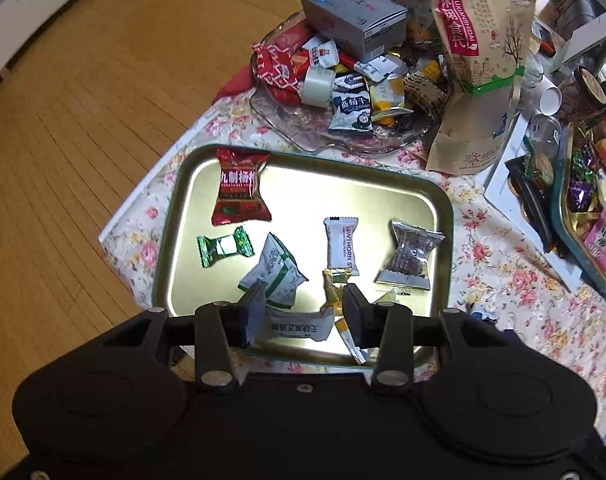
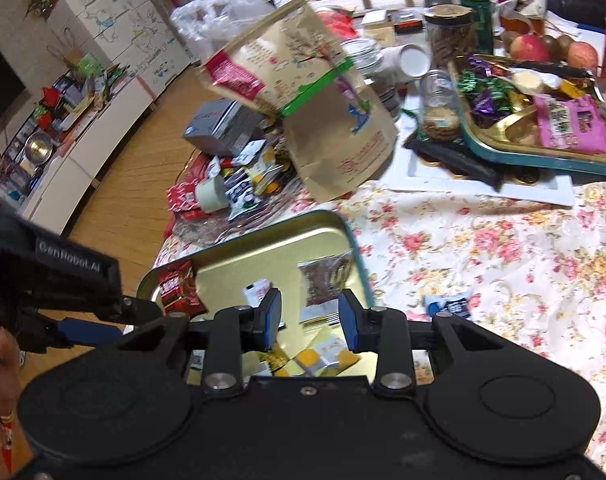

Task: Organize snacks
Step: 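Open the right gripper to drop the gold foil candy into the gold tray, then move the open right gripper toward the gold ingot candy on the cloth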

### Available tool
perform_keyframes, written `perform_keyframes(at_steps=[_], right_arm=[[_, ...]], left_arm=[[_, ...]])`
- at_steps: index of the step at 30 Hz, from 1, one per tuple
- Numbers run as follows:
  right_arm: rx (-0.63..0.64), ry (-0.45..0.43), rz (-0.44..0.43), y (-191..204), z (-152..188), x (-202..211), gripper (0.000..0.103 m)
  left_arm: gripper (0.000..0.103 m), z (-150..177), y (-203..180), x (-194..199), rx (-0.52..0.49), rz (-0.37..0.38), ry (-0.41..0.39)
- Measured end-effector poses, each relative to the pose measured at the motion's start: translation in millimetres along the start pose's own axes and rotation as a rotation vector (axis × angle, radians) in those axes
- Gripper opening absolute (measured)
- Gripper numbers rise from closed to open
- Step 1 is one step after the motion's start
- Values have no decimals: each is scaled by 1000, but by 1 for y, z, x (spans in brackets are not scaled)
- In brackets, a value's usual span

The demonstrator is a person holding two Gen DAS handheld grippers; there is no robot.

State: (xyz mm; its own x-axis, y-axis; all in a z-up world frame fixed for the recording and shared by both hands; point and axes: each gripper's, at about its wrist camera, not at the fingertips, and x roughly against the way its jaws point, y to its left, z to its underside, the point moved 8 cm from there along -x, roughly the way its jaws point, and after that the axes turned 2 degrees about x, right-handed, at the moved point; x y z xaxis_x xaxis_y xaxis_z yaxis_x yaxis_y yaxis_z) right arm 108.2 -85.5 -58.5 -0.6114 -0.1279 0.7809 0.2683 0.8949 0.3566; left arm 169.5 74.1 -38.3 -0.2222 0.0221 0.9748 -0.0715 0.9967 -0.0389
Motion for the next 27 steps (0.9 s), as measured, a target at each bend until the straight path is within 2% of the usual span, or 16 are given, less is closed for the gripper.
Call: perform_keyframes(at_steps=[10,17,27], right_arm=[[-64,0,63,-46,0,21,35],[-90,42,175,-91,15,20,35],[-166,93,274,-161,39,35,35]], left_arm=[[50,19,-56,-5,-130,-4,9],[53,33,-96,8,-283,-5,-69],[53,53,-129,10,-349,25,-43]])
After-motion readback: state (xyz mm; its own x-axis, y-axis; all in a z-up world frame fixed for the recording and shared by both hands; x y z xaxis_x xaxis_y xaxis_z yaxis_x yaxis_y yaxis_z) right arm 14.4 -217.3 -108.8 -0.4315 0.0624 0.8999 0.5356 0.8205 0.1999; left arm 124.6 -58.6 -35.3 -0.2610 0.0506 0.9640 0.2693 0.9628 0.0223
